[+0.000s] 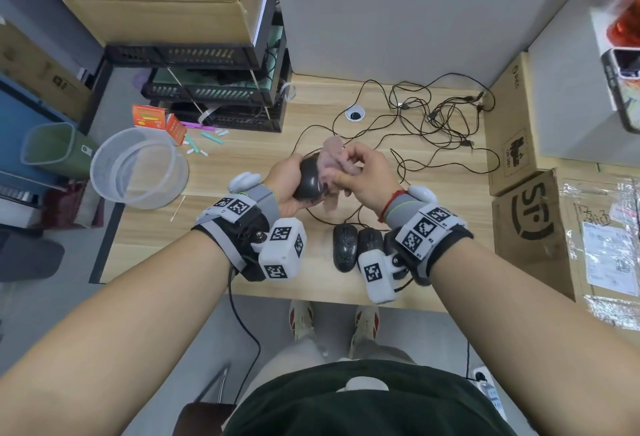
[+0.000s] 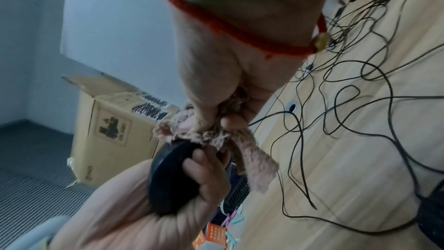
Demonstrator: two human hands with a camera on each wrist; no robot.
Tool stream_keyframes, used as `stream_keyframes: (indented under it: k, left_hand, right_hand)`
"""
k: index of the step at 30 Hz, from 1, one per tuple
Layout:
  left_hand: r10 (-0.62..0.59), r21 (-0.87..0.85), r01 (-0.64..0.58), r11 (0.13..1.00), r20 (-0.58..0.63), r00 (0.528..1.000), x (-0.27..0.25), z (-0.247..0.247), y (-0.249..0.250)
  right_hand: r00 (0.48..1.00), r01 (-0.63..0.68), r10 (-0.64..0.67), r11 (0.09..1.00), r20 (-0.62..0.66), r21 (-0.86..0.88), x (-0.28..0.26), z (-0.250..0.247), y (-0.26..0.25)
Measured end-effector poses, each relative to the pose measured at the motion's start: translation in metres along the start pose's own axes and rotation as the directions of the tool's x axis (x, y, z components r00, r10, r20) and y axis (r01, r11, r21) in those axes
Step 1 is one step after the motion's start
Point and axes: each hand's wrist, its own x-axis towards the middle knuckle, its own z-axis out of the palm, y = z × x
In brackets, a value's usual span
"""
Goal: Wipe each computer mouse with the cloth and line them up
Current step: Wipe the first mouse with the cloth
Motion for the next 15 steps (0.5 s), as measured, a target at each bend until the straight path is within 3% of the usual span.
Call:
stream_keyframes:
  k: [2,5,8,11,15]
  left_hand:
    - [0.014,0.009,-0.014,1.0,-0.024,1.0,-0.004,0.003,0.002]
    - [0.049,0.024,-0.048,0.999,-0.061,0.997,-0.003,0.003,0.006]
    - [0.051,0.037,-0.048,0.998,-0.073,0.996,0.0,0.004,0.01]
    - [0.067,0.068,-0.063,0.996,-0.065,0.996,-0.005,0.006,0.016]
    - [0.06,0.11,-0.055,0.992,-0.036,0.998,-0.006,0.008,0.014]
  right_hand:
    - [0.999,-0.008,0.008,1.0,-0.042,0.004,0.0,-0.003,-0.001]
    - [0.997,0.009,-0.01,1.0,0.078,0.005,-0.008,0.005,-0.007]
    - [0.996,0.052,-0.04,0.988,0.084,-0.145,-0.012,0.01,-0.006]
    - [0.998,-0.02,0.014,0.996,0.069,0.091,-0.006,0.005,-0.006]
    - [0.994,-0.108,0.098,0.965,0.053,0.237,-0.001,-0.001,-0.008]
